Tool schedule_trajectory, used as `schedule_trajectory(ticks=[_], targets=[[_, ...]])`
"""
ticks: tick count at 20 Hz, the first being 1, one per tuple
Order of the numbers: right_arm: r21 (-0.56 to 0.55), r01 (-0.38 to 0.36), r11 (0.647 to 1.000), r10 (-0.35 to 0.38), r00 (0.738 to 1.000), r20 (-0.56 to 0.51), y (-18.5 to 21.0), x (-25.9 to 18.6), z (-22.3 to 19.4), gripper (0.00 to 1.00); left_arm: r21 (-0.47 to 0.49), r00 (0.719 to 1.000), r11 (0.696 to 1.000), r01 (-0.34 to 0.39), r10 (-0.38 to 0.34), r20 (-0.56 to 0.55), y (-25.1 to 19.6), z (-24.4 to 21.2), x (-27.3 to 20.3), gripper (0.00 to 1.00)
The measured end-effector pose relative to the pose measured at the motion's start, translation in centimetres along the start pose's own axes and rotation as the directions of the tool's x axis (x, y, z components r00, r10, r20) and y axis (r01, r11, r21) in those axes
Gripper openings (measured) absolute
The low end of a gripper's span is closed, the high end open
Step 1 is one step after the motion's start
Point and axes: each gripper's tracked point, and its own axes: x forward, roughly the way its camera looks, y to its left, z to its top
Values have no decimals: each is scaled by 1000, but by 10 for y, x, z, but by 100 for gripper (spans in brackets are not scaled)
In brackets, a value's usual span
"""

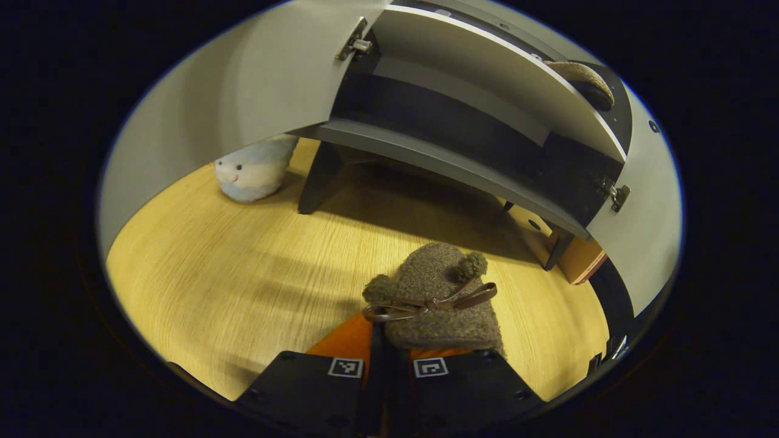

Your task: Grab one shoe with the right hand and put it into the shoe cabinet, grab the other shoe with the left hand and put it into the shoe cabinet; then close the right door with the right hand and the left door with the left hand.

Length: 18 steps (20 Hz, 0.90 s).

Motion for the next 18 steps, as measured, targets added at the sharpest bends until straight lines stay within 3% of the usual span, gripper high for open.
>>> schedule_trajectory(ticks=[4, 7, 11, 12, 14, 18], targets=[[8, -15, 1000, 15, 1000, 23, 7, -1, 6, 93, 80, 995, 997, 7, -15, 103, -17, 36, -59, 16], [18, -20, 1000, 20, 999, 37, 11, -4, 9, 93, 111, 977, 994, -4, -20, 213, -35, 90, -111, 16], [14, -24, 1000, 23, 998, 52, 13, -9, 15, 92, 149, 923, 988, -27, -32, 384, -70, 214, -178, 16], [14, -23, 1000, 22, 998, 57, 13, -10, 17, 92, 155, 905, 988, -30, -39, 423, -81, 213, -195, 16], [12, -18, 1000, 18, 998, 64, 13, -11, 19, 92, 158, 872, 987, -26, -55, 486, -98, 279, -206, 16], [3, -16, 1000, 16, 997, 70, 13, -16, 22, 92, 170, 834, 984, -62, -42, 549, -122, 373, -211, 16]])
